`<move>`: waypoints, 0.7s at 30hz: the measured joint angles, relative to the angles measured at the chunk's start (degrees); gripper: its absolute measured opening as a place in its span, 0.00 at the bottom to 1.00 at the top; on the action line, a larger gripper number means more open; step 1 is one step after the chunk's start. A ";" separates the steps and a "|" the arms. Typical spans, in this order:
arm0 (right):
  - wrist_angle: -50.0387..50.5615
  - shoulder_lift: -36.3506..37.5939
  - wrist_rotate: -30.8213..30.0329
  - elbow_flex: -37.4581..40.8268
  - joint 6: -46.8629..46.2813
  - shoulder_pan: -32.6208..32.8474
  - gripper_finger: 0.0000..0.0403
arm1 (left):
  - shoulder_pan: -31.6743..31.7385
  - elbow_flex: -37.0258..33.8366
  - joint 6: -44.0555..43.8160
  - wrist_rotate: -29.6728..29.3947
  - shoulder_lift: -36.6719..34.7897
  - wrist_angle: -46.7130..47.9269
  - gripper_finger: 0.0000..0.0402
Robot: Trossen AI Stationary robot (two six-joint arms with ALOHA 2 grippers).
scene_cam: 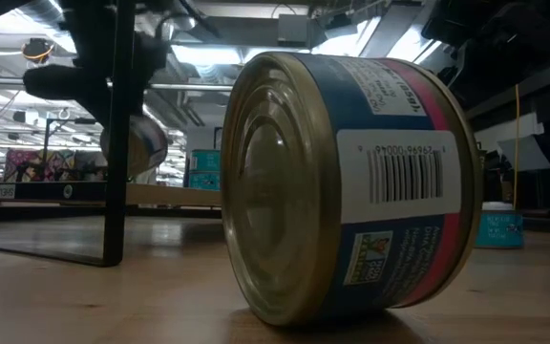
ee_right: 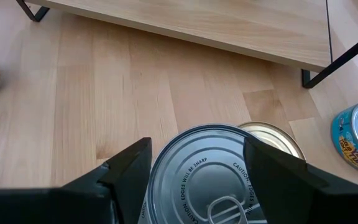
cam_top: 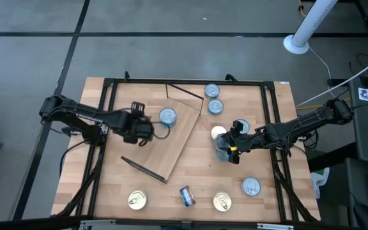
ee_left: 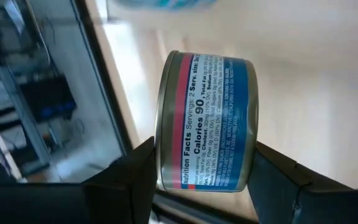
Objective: Stack canned seafood by type on shelf
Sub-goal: Put the blue tuna can on the shelf
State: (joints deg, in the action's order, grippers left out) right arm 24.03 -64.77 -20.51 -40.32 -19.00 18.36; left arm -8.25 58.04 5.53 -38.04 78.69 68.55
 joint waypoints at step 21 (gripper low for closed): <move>0.00 0.00 0.06 0.00 -0.09 -0.01 0.63 | -9.13 -3.32 4.35 -1.80 2.63 -19.57 0.50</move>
State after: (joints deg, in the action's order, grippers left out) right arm 24.03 -64.77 -20.46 -40.32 -19.09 18.36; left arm -17.38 54.72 9.87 -39.85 81.32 48.97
